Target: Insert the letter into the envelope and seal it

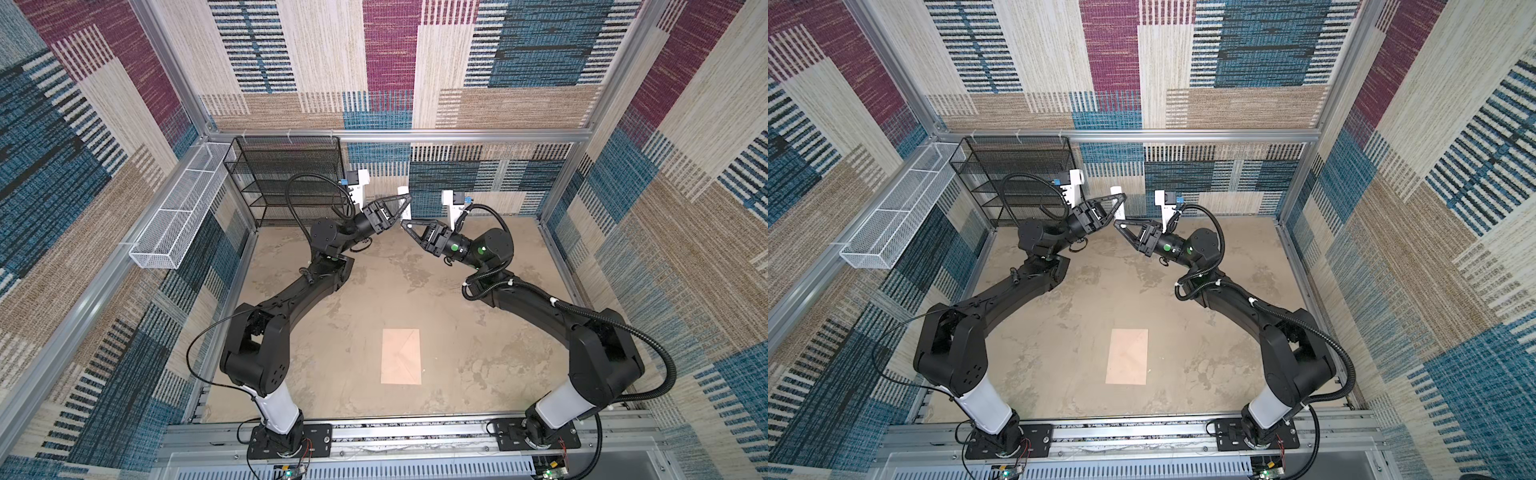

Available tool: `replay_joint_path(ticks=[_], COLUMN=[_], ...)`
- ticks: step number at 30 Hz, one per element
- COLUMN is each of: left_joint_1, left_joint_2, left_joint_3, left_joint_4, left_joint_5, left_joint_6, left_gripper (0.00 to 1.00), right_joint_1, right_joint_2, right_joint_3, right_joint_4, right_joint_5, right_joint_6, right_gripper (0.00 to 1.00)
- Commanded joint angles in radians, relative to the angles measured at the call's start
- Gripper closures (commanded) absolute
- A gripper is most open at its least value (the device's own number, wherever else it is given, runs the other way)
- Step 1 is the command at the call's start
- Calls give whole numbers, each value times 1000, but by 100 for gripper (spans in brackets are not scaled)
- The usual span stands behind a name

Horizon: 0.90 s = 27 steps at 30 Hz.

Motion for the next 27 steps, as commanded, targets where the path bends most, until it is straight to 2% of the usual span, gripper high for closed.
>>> replay_joint_path(ticks=[1, 5, 10, 12, 20, 27], left_joint_1=[-8, -8, -8, -8, -8, -8], left_joint_2=[-34, -50, -47, -46, -25, -21], left_joint_3=[-14, -26, -15, -8, 10, 10], left_joint_4=[-111, -134, -128, -118, -71, -72], left_joint_5=[38, 14, 2, -5, -16, -7], left_joint_6=[130, 161, 153, 143, 93, 91], left_gripper=[100, 100, 100, 100, 100, 100], right_joint_1=[2, 2, 2, 2, 2, 1], right_joint_2=[-27, -56, -88, -99, -105, -103], right_joint_3=[37, 38, -20, -42, -89, -81], right_joint_4=[-66, -136, -131, -119, -55, -47], right_joint_5=[20, 27, 33, 33, 0, -5], right_joint_6=[-71, -120, -115, -108, -61, -59], right_gripper=[70, 71, 53, 51, 52, 62])
